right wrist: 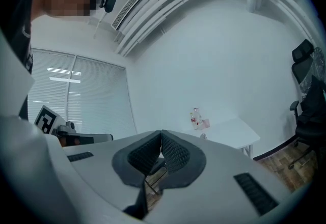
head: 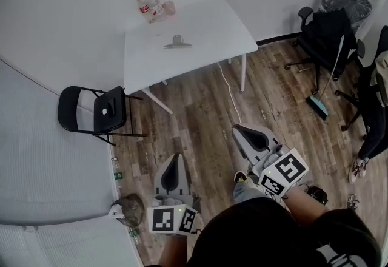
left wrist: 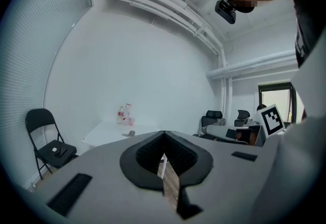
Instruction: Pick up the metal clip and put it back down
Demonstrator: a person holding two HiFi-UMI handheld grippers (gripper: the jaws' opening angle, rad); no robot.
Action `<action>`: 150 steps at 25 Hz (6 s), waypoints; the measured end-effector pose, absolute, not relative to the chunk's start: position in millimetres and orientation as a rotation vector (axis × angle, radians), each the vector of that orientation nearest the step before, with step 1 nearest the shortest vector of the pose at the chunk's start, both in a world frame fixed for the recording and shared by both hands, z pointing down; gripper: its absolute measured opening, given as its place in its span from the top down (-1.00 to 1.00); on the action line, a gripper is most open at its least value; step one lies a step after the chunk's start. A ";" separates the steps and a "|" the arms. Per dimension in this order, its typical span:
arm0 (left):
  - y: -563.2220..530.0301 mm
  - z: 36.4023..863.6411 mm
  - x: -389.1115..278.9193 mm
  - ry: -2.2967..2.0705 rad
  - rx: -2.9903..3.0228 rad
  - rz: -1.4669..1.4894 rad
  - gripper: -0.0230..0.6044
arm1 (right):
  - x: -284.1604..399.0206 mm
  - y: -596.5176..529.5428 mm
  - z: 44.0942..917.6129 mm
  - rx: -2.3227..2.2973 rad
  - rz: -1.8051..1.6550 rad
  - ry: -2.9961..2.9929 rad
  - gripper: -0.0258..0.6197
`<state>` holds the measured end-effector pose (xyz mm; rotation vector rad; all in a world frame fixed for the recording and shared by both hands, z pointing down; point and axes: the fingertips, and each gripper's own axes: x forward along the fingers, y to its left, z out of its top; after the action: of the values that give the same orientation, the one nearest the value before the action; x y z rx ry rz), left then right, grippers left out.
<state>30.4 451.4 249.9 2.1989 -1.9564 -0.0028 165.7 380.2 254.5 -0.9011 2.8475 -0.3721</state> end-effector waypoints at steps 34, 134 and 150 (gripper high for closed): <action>399.7 245.8 48.2 -1.996 2.196 0.041 0.88 | 179.8 314.9 244.2 -0.844 -0.367 2.815 0.87; -84.6 303.2 -193.9 -1.873 2.138 0.112 0.88 | -46.9 -157.1 307.5 -0.880 -0.384 3.105 0.87; -163.0 303.0 -173.6 -1.867 2.151 0.139 0.88 | -34.0 -223.3 315.6 -0.813 -0.413 3.142 0.87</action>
<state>-173.6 -163.0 303.0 2.1509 -1.8667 0.1389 -34.0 -223.3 315.6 -0.8134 3.1419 -0.4126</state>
